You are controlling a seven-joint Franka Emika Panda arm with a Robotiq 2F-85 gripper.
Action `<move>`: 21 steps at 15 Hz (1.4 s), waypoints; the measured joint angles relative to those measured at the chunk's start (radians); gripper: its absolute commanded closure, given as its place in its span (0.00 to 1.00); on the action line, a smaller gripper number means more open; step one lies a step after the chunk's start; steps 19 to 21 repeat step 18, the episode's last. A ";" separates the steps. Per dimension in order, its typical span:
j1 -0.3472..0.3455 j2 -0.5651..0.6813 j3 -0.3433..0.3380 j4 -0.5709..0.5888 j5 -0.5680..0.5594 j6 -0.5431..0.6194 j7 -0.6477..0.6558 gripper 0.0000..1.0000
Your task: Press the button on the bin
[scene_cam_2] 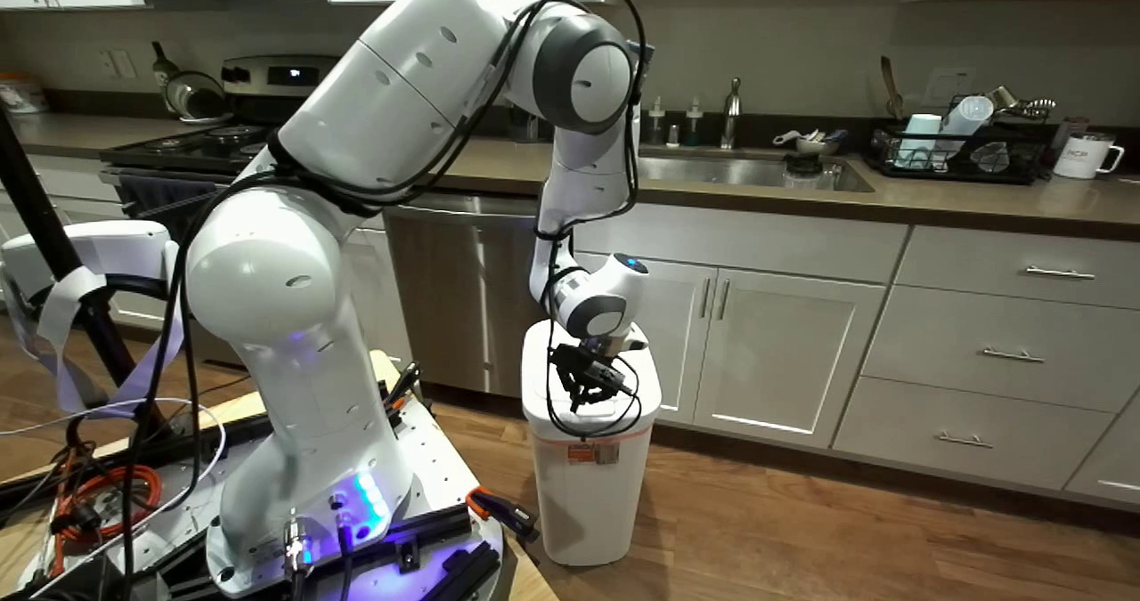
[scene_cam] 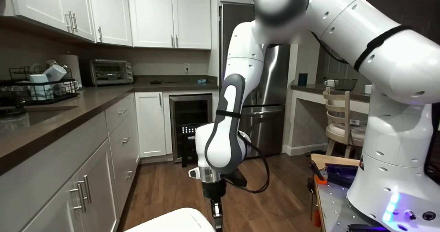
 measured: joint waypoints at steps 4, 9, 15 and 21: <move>0.001 0.056 -0.003 0.042 -0.031 -0.003 0.000 1.00; 0.002 0.072 -0.004 0.118 -0.042 -0.121 0.000 1.00; 0.012 0.080 -0.006 0.249 -0.036 -0.275 0.005 1.00; 0.028 0.072 -0.005 0.320 -0.025 -0.401 0.024 1.00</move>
